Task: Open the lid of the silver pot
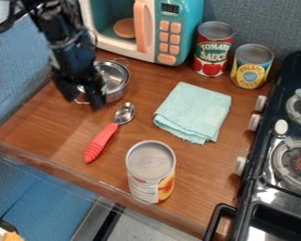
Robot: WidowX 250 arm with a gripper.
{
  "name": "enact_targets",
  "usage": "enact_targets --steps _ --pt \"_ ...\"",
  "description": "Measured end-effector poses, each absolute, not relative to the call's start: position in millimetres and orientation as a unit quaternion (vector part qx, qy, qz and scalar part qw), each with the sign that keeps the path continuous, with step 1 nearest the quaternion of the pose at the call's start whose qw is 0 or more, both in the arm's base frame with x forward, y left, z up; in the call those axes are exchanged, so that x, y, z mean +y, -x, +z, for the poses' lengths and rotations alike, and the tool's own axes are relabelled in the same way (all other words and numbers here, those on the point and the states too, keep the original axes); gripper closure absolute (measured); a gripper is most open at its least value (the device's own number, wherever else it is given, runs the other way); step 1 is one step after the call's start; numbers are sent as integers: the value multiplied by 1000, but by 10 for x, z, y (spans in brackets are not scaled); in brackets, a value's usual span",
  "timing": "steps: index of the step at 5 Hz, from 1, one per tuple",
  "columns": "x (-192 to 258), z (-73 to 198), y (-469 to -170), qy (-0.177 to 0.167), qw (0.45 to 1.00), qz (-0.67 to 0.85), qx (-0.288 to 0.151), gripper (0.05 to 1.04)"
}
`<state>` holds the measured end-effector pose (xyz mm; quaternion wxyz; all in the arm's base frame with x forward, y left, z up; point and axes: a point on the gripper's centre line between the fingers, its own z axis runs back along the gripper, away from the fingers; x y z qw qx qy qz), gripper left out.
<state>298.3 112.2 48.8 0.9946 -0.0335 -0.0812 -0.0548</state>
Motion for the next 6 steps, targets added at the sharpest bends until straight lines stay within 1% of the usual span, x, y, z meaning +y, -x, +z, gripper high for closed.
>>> enact_targets --steps 1,2,3,4,5,6 --pt "1207 477 -3255 21 994 -57 -92 83" --pt "1282 410 -3527 7 994 -54 -92 83" --pt "1411 334 -3691 -17 995 -49 -82 83" --pt "1508 265 -3799 -28 996 -40 -76 83" --pt "1536 168 -3833 -26 997 -32 -66 147" --pt "1543 172 -3835 -28 997 -30 -66 413"
